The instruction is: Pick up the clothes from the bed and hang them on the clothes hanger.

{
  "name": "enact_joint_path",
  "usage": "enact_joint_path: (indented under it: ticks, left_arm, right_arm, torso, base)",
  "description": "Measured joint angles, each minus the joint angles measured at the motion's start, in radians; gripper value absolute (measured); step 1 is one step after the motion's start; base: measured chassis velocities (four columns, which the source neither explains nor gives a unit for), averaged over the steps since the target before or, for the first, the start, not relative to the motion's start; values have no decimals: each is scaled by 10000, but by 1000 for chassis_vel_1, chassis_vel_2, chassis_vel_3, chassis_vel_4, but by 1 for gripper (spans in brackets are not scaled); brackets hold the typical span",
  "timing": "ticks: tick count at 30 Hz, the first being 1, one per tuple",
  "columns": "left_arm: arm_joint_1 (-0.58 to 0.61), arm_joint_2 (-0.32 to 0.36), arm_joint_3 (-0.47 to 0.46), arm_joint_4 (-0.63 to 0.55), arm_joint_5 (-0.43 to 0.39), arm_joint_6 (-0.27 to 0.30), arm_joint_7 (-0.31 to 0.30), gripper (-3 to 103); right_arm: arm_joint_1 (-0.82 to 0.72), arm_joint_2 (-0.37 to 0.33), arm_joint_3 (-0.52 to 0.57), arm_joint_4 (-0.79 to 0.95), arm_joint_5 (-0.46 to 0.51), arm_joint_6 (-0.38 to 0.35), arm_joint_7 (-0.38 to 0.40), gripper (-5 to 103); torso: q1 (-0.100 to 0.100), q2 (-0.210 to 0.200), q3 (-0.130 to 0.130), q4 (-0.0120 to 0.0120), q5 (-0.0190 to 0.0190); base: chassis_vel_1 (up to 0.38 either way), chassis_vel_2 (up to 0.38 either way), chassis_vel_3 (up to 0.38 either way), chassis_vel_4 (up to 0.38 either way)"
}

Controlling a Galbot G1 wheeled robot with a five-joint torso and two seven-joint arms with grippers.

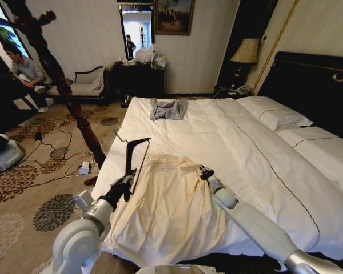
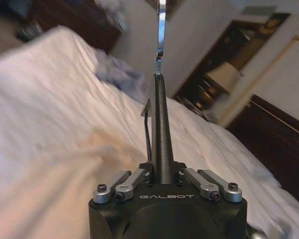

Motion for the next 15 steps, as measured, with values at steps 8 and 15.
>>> enact_joint_path:
  ticks: [8,15]
  left_arm:
    - [488,186,805,149,-565,-8,294,19]
    - [503,407,1893,459,-735,140,554,19]
  right_arm:
    - [-396,-249,524,976,2839,-1,-45,3]
    - [-317,46,975,942,4532,861,-542,3]
  torso:
    - [0,0,0,-1,0]
    - [0,1,0,1,0]
  base:
    - [0,0,0,0]
    - [0,0,0,0]
